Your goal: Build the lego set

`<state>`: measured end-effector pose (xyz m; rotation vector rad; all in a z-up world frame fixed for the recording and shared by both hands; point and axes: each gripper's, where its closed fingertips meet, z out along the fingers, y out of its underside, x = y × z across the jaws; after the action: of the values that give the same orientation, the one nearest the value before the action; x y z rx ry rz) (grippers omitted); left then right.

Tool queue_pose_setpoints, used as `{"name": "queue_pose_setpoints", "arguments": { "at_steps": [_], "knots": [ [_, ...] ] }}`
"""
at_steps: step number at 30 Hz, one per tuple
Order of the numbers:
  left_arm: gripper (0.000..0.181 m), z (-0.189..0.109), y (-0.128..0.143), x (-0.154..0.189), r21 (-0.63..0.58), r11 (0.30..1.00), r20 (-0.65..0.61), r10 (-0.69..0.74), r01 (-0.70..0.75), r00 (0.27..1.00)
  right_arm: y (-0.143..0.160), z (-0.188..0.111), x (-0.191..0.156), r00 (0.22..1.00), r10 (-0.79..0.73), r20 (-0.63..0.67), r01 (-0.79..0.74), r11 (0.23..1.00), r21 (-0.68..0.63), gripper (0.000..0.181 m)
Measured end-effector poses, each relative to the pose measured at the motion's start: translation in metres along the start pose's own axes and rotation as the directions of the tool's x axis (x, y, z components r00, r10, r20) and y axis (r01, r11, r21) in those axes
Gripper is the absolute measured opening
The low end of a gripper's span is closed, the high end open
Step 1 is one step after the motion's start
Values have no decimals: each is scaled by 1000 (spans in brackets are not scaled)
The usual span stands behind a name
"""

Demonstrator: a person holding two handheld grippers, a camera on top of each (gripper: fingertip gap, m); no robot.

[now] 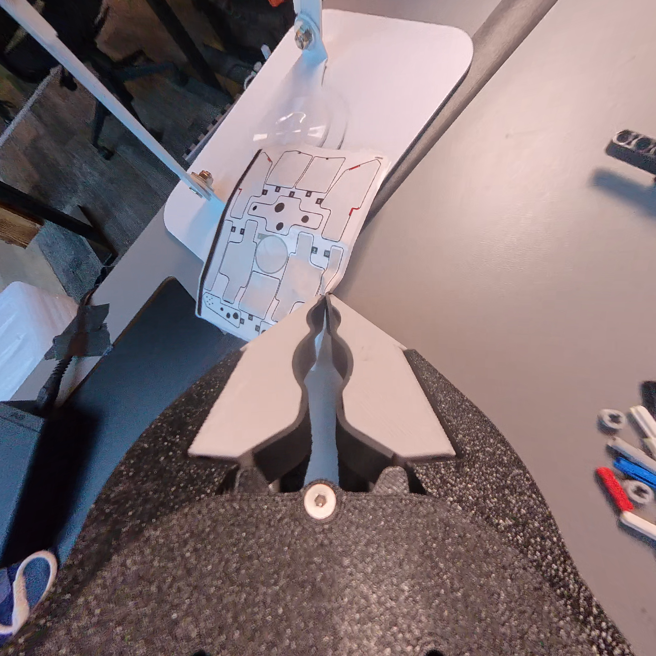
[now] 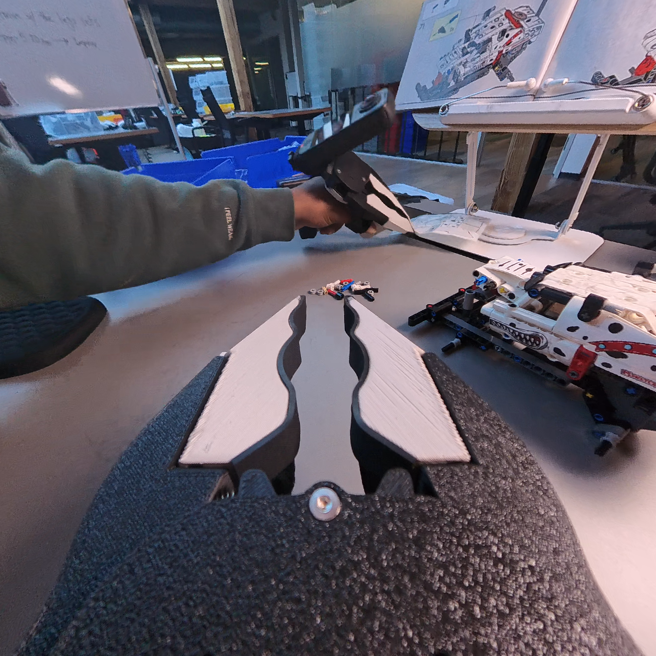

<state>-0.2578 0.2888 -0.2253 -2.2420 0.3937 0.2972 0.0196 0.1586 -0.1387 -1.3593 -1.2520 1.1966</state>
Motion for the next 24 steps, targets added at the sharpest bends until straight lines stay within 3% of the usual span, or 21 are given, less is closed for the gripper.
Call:
{"name": "queue_pose_setpoints", "arguments": {
  "at_steps": [6, 12, 18, 21, 24],
  "knots": [
    [0, -85, -15, 22, 152, 973, 161, 151, -175, 975, -2, 2, 9, 999, 49, -22, -48, 999, 16, 22],
    [0, -176, -24, 84, 284, 841, 288, 383, -460, 878, -27, 12, 8, 985, 171, 26, -172, 985, 34, 42],
    [0, -198, -7, 157, 303, 600, 335, 660, -740, 672, -52, 29, -11, 996, 9, 88, 3, 991, -132, 56],
    [0, -204, -4, 186, 322, 495, 325, 743, -807, 585, -36, 34, -5, 987, -80, 142, 120, 947, -298, 63],
    [0, -214, -5, 209, 332, 394, 330, 802, -857, 497, -20, 36, -5, 974, 1, 225, 86, 922, -377, 61]
  ]
}}
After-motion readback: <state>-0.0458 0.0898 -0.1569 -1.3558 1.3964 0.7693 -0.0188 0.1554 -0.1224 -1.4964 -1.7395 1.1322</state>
